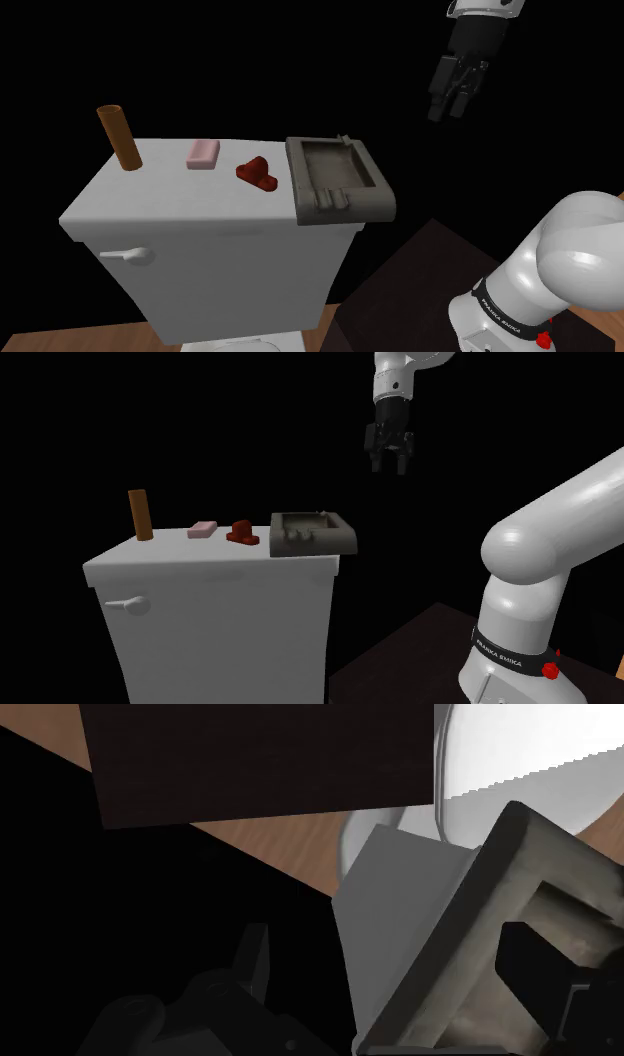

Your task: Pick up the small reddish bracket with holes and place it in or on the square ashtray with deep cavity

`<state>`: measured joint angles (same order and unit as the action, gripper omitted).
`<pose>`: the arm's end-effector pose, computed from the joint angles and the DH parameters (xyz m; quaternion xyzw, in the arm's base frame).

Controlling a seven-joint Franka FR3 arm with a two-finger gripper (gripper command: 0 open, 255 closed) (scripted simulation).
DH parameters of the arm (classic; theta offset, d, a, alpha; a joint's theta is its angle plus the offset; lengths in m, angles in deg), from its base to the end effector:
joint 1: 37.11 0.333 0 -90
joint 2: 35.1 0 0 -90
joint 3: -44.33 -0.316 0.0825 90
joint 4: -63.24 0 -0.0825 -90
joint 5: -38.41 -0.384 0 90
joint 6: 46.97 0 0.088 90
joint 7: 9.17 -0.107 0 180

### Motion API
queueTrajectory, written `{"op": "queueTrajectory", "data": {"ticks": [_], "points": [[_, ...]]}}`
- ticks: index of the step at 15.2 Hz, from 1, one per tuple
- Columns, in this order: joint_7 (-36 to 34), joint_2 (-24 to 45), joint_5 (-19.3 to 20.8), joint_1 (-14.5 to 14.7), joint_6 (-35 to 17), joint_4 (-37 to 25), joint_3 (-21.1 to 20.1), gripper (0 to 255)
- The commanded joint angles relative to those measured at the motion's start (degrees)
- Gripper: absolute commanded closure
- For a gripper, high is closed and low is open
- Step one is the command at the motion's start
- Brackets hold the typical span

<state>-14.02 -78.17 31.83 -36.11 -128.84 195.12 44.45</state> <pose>0.3008 0.0180 0.5946 -0.9961 0.0295 0.0633 0.0548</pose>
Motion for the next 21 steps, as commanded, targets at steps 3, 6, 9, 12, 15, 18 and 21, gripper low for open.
{"op": "queueTrajectory", "data": {"ticks": [3,6,9,12,15,18,21], "points": [[-2.3,1.6,-1.1,0.7,-2.8,0.1,-2.6,0],[-5.7,4.4,-2.5,1.6,-6.9,-0.4,-6.4,0],[-9.1,7.9,-3.2,2.4,-11.0,-1.5,-10.2,0],[-12.6,12.0,-3.3,2.9,-14.8,-3.3,-14.0,0],[-16.4,16.7,-2.5,3.1,-18.4,-5.8,-17.7,0],[-20.5,21.8,-0.8,3.2,-21.6,-8.9,-21.4,0],[-25.0,27.6,2.0,3.2,-24.2,-12.7,-25.0,0]]}}
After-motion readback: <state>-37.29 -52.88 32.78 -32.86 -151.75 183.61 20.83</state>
